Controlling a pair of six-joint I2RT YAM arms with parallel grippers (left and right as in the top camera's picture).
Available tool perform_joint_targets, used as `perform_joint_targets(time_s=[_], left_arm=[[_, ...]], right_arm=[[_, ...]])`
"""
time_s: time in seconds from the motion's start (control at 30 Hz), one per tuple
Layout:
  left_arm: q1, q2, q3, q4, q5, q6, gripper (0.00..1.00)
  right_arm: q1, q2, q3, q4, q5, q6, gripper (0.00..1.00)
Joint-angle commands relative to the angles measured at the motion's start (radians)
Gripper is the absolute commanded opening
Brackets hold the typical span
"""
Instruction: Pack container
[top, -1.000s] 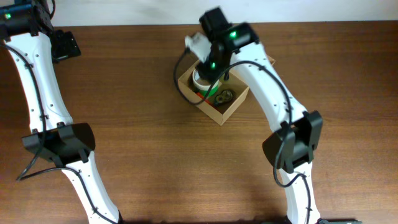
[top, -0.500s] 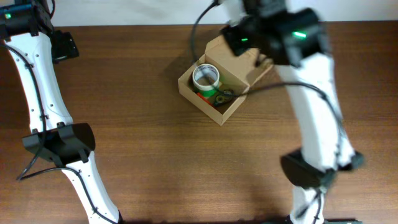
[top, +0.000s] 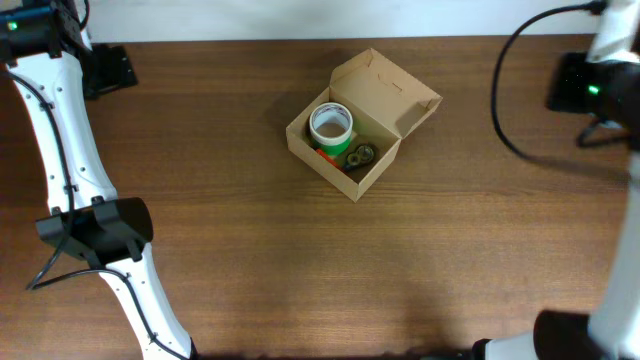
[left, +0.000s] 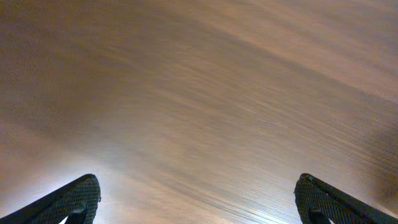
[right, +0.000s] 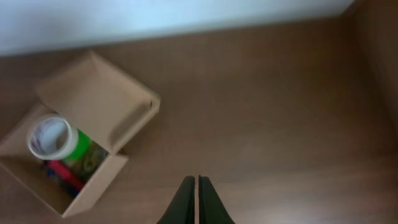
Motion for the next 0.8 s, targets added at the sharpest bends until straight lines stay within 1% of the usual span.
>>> perform_joint_targets(time_s=[0.0,0.03,0.07,0.1,0.13,0.17,0.2,0.23,0.37,0.43,0.53,0.63,0.77], left_arm=[[0.001,-0.009,-0.006,0.007,0.213,0.012,1.00],[-0.001,-0.008,-0.006,0.011,0.230,0.013,0.99],[-0.005,-0.008,-0.006,0.015,0.241,0.013,0.95],[-0.010,-0.008,-0.006,0.022,0.246,0.014,0.75],[-0.016,-0.008,-0.006,0.026,0.247,0.018,0.61],[-0.026,-0.008,-0.006,0.031,0.253,0.042,0.53],[-0.035,-0.008,-0.006,0.034,0.265,0.074,0.49],[-0.047,-0.008,-0.006,0.037,0.282,0.109,0.35],[-0.105,-0.008,-0.020,0.050,0.309,0.174,0.02],[-0.139,-0.007,-0.035,0.056,0.307,0.200,0.02],[-0.193,-0.006,-0.082,0.079,0.272,0.203,0.02],[-0.240,-0.006,-0.140,0.111,0.238,0.203,0.02],[-0.282,-0.006,-0.209,0.150,0.237,0.203,0.02]], right_arm=[[-0.027,0.127,-0.198,0.064,-0.148,0.048,0.04],[-0.027,0.159,-0.257,0.111,-0.150,0.068,0.04],[-0.027,0.183,-0.292,0.144,-0.157,0.086,0.04],[-0.026,0.219,-0.333,0.191,-0.172,0.108,0.04],[-0.025,0.250,-0.356,0.223,-0.185,0.121,0.04],[-0.025,0.283,-0.370,0.251,-0.196,0.142,0.04],[-0.025,0.315,-0.373,0.270,-0.209,0.166,0.04],[-0.025,0.351,-0.373,0.288,-0.225,0.188,0.04],[-0.025,0.446,-0.373,0.343,-0.327,0.220,0.04],[-0.024,0.475,-0.373,0.367,-0.355,0.221,0.04],[-0.023,0.506,-0.373,0.421,-0.402,0.224,0.04],[-0.018,0.526,-0.373,0.496,-0.444,0.260,0.04],[0.000,0.557,-0.373,0.589,-0.470,0.309,0.04]])
